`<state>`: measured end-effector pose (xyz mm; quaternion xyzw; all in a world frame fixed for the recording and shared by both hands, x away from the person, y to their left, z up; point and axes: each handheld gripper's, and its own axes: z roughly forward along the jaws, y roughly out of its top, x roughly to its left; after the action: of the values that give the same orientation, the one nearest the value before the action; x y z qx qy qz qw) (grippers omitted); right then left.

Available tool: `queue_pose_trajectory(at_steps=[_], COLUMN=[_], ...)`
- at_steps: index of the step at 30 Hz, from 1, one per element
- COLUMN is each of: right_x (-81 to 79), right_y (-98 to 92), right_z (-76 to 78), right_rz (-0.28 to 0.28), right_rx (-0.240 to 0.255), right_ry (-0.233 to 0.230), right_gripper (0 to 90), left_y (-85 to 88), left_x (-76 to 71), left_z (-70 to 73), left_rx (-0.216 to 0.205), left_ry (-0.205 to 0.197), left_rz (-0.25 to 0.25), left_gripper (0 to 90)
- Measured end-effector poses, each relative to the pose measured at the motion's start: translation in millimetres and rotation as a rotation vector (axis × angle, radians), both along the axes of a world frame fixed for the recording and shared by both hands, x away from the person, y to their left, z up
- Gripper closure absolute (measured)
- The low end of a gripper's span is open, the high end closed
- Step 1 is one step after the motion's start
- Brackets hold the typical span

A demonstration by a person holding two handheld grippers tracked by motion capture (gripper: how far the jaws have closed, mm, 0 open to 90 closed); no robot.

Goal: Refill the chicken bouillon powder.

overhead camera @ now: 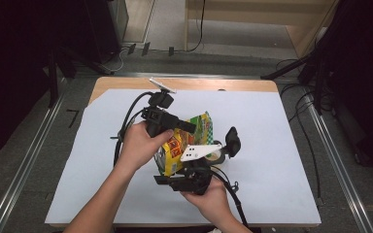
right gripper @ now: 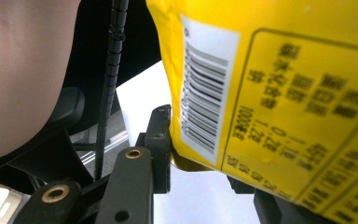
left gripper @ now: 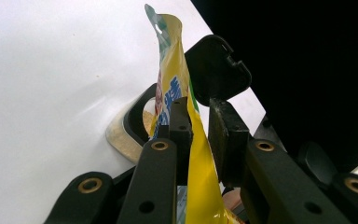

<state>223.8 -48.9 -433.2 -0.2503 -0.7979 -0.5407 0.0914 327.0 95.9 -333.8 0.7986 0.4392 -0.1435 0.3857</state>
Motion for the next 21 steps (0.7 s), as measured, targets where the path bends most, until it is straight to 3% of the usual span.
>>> queue_pose_trajectory(at_steps=[9,21], right_x=[1.1,-0.5], right_y=[0.3,0.3], right_z=[-1.4,-1.8], right_rz=[-0.005,-0.016], right_rx=[-0.009,0.0], right_ry=[0.017,0.023], right_gripper=[68.1,68.2], left_y=[0.0,-1.8], left_x=[3.2,1.8], left_z=[-3.8,-2.4], left_rx=[-0.002,0.003], left_ry=[0.026,0.019], left_rz=[-0.005,-0.009], left_gripper=[79.3,79.4])
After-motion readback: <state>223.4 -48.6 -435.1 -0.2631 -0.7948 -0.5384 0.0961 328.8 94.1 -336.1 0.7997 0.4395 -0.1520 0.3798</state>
